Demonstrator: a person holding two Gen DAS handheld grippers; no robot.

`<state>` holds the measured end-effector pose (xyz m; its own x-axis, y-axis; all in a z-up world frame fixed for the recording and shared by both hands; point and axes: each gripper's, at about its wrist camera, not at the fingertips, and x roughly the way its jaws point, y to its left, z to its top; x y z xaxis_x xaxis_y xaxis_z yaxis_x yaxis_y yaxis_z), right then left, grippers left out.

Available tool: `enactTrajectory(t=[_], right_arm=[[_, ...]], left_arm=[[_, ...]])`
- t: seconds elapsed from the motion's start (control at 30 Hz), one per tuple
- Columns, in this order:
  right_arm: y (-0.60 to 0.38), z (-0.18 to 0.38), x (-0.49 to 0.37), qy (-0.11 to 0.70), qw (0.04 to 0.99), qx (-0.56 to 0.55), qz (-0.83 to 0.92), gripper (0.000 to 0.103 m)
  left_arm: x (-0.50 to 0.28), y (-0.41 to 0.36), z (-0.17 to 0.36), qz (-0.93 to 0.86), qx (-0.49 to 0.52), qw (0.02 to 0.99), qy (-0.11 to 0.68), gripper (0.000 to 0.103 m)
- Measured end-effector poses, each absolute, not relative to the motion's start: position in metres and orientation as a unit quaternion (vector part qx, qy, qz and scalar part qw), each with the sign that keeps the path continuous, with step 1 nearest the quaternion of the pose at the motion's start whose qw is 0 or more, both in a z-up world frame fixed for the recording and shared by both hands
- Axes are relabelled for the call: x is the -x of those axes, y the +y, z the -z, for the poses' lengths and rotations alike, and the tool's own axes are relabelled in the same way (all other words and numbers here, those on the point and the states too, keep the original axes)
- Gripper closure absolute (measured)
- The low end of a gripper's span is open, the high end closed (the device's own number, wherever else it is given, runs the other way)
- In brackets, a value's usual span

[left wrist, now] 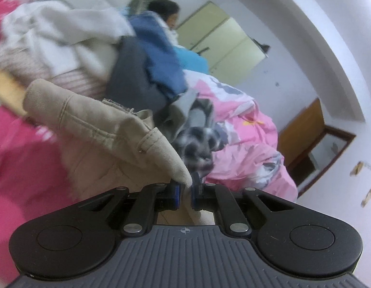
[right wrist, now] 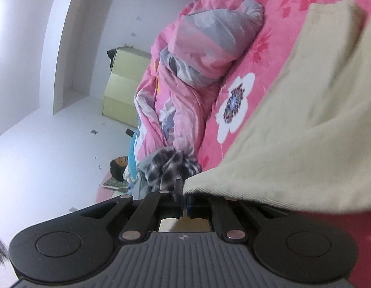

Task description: Fold clothes

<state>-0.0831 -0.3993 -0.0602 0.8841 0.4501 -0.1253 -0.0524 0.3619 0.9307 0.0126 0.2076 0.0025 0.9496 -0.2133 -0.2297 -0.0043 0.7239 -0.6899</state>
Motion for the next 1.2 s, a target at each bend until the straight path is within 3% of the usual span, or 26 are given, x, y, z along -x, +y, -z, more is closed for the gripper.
enactTrajectory(t=[0.27, 0.33, 0.43, 0.5, 0.57, 0.63, 0.7, 0.8, 0.9, 1.2], right_arm=[[-0.418, 0.074, -0.005, 0.223, 0.796, -0.550, -0.123, 0.099], [-0.424, 0.086, -0.031, 0.238, 0.789, -0.554, -0.115, 0.099], [-0.431, 0.109, -0.069, 0.283, 0.778, -0.553, -0.093, 0.095], [-0.433, 0.124, -0.090, 0.322, 0.768, -0.547, -0.082, 0.089], [-0.430, 0.122, -0.094, 0.331, 0.772, -0.534, -0.091, 0.083], [-0.429, 0.120, -0.095, 0.336, 0.770, -0.533, -0.101, 0.067], [-0.430, 0.117, -0.095, 0.339, 0.763, -0.539, -0.108, 0.061], [-0.431, 0.107, -0.090, 0.347, 0.763, -0.536, -0.103, 0.053], [-0.433, 0.095, -0.080, 0.349, 0.768, -0.529, -0.096, 0.045], [-0.427, 0.066, -0.014, 0.343, 0.760, -0.537, -0.129, 0.041]], left_arm=[[-0.147, 0.172, 0.004, 0.057, 0.276, 0.931, 0.232, 0.095], [-0.182, 0.164, 0.021, 0.058, 0.254, 0.929, 0.262, 0.088], [-0.223, 0.160, 0.056, 0.053, 0.252, 0.914, 0.313, 0.059], [-0.233, 0.161, 0.070, 0.044, 0.268, 0.904, 0.331, 0.056], [-0.233, 0.162, 0.072, 0.052, 0.283, 0.900, 0.327, 0.045], [-0.230, 0.164, 0.070, 0.061, 0.297, 0.898, 0.319, 0.037], [-0.226, 0.168, 0.063, 0.056, 0.310, 0.896, 0.314, 0.028], [-0.211, 0.179, 0.047, 0.061, 0.335, 0.894, 0.292, 0.023], [-0.185, 0.194, 0.025, 0.066, 0.360, 0.891, 0.268, 0.012], [-0.076, 0.238, 0.000, -0.024, 0.339, 0.903, 0.262, 0.004]])
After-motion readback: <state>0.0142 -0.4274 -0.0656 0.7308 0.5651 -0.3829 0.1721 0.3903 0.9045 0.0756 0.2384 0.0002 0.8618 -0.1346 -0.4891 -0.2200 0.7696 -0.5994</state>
